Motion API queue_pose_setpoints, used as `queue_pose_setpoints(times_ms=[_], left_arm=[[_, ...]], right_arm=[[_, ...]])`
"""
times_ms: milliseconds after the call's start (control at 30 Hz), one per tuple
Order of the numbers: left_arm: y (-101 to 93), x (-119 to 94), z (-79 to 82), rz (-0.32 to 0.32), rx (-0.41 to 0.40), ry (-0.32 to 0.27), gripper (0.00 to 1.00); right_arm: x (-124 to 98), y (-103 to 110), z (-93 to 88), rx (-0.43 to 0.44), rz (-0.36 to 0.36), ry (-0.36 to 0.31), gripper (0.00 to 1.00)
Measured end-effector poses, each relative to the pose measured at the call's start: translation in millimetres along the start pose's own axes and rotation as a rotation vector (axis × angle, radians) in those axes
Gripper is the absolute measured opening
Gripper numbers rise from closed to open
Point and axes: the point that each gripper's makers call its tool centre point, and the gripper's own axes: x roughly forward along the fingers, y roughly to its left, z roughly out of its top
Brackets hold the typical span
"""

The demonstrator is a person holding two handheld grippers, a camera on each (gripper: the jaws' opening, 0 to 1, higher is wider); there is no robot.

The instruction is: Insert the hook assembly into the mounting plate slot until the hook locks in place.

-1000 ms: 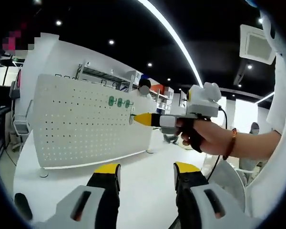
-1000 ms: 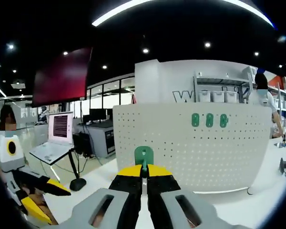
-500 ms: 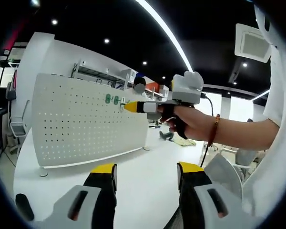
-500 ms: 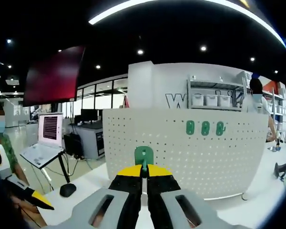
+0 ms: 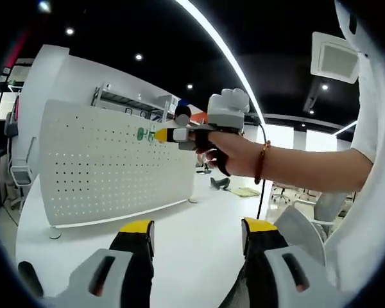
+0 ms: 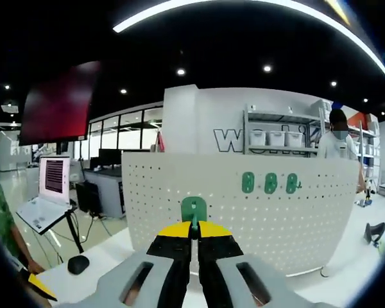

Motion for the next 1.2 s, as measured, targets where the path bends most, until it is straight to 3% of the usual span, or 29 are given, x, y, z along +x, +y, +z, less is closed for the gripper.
queue_pose_setpoints(times_ms=[367,900,1200], left_arm=[[5.4,3.2,-0.4,-0.017,0.021,0.004,0.59],[13.7,-2.2,0.3,0.007,0.051,0.003,0.64],[16.7,-6.4,1.2,0.009,0.063,0.0,0.72]], right_arm=[[22.8,-16.3,7.5,0.016,-0.056,-0.005,0.01],[51.9,-31.0,16.0,0.032,-0.103,-0.003,0.01],[68.0,-42.2,16.7,0.041,-0.125,0.004,0.01]])
